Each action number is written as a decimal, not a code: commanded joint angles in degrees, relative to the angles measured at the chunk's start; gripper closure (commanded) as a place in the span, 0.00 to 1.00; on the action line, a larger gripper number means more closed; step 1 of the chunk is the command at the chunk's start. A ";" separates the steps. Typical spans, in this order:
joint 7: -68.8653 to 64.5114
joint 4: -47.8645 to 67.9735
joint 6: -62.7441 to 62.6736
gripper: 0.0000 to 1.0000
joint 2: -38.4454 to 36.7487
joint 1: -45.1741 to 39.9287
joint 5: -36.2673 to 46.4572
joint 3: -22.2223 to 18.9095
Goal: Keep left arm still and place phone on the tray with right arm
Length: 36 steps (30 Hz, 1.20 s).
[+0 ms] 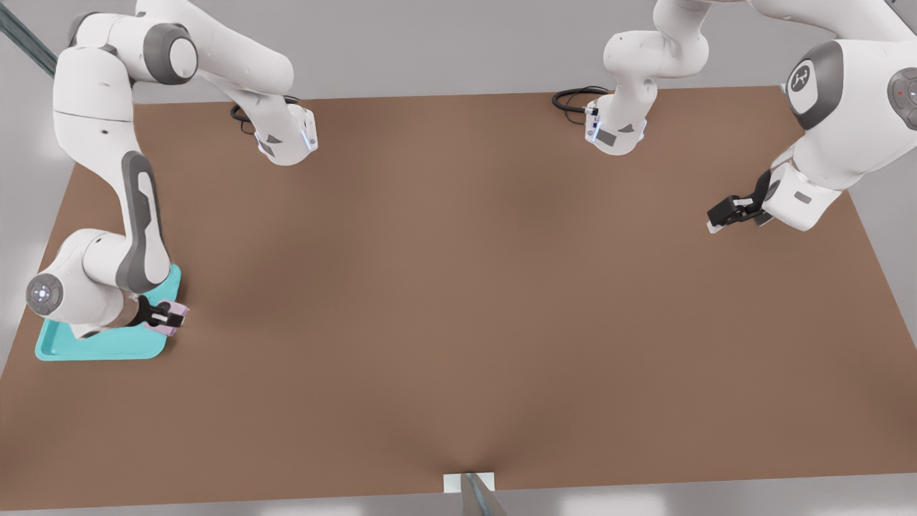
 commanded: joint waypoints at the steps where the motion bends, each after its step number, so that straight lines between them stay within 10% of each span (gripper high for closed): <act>1: -27.12 1.35 -0.57 0.20 0.66 -3.23 -1.31 -0.09; 14: -38.38 6.80 2.15 0.20 13.94 -12.11 -0.87 -0.09; 16: -38.20 6.80 1.80 0.00 14.29 -12.03 -0.87 -0.01; 20: -38.55 6.89 0.22 0.00 12.53 -12.03 -0.96 0.52; 27: -12.63 25.80 -21.57 0.00 -4.65 0.61 -4.57 19.78; 29: -4.63 16.65 -23.07 0.00 -18.83 20.73 -0.53 -1.04; 36: -4.89 16.47 -29.40 0.00 -20.87 26.56 2.56 -7.83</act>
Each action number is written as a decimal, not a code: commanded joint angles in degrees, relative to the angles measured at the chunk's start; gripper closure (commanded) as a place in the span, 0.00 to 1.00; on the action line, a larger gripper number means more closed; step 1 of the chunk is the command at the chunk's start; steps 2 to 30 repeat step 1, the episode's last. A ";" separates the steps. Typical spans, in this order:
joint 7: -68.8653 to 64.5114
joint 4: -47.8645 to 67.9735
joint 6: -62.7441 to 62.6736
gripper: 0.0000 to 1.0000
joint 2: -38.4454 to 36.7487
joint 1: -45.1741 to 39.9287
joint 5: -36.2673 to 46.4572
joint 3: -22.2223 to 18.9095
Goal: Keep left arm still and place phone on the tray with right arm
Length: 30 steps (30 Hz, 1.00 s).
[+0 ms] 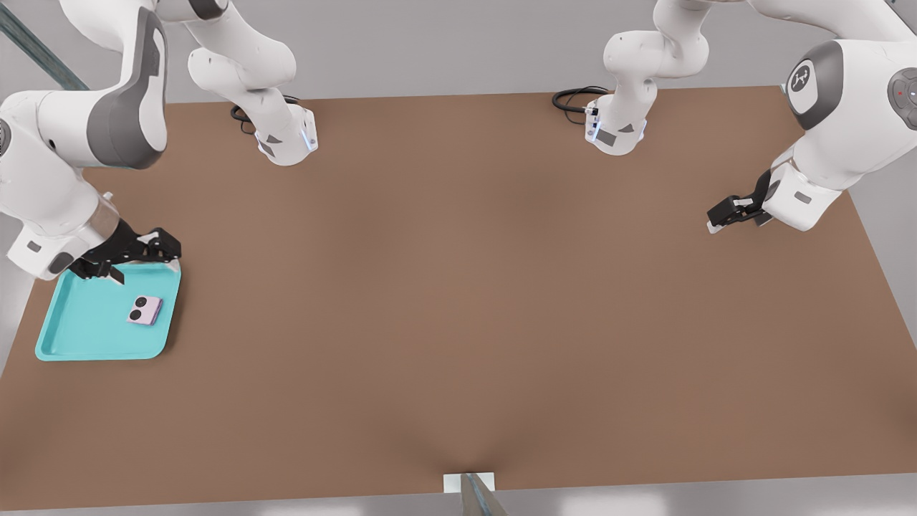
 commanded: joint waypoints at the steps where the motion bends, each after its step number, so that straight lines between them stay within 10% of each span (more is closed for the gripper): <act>1: 12.13 -1.25 -3.88 0.00 -0.93 1.63 0.63 -0.84; 30: 12.13 -1.25 -3.88 0.00 -0.93 1.63 0.63 -0.84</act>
